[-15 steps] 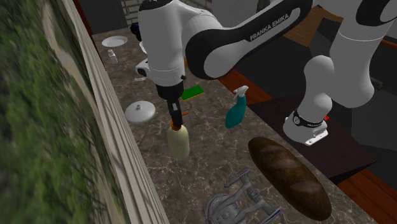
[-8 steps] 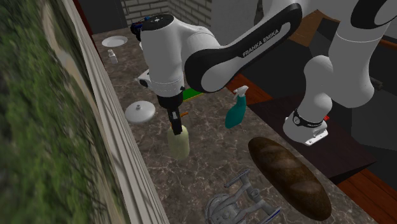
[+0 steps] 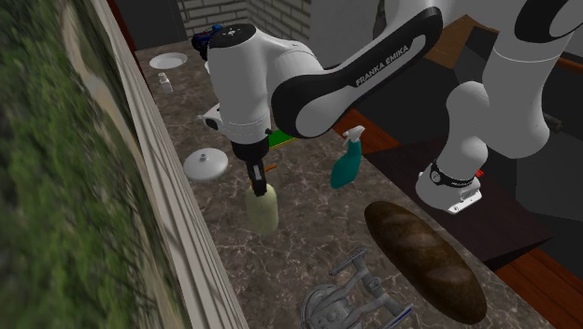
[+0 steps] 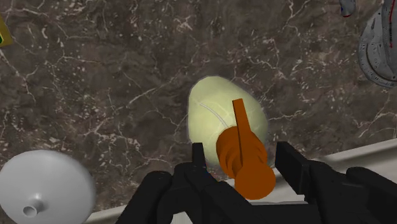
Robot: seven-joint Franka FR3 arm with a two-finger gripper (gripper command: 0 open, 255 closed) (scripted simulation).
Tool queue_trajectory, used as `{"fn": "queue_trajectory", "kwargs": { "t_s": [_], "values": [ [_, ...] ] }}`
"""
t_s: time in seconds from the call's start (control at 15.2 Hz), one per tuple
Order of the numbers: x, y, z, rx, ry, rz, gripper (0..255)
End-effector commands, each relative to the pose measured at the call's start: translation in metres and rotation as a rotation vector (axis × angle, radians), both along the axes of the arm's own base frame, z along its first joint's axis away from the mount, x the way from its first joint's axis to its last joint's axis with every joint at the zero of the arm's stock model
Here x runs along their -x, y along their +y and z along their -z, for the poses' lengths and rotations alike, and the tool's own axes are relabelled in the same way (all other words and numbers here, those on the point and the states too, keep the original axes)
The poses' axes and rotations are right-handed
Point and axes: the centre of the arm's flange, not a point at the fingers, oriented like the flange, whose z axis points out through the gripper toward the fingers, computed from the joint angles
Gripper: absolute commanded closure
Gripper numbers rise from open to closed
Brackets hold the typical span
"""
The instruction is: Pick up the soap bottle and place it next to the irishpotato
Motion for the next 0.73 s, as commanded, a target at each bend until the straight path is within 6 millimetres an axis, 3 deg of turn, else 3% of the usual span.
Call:
{"fn": "queue_trajectory", "kwargs": {
  "t_s": [0.0,0.53,0.66],
  "values": [
    [0.000,0.000,0.000,0.000,0.000,0.000,255],
    [0.000,0.000,0.000,0.000,0.000,0.000,255],
    [0.000,0.000,-0.011,0.000,0.000,0.000,255]
  ]
}}
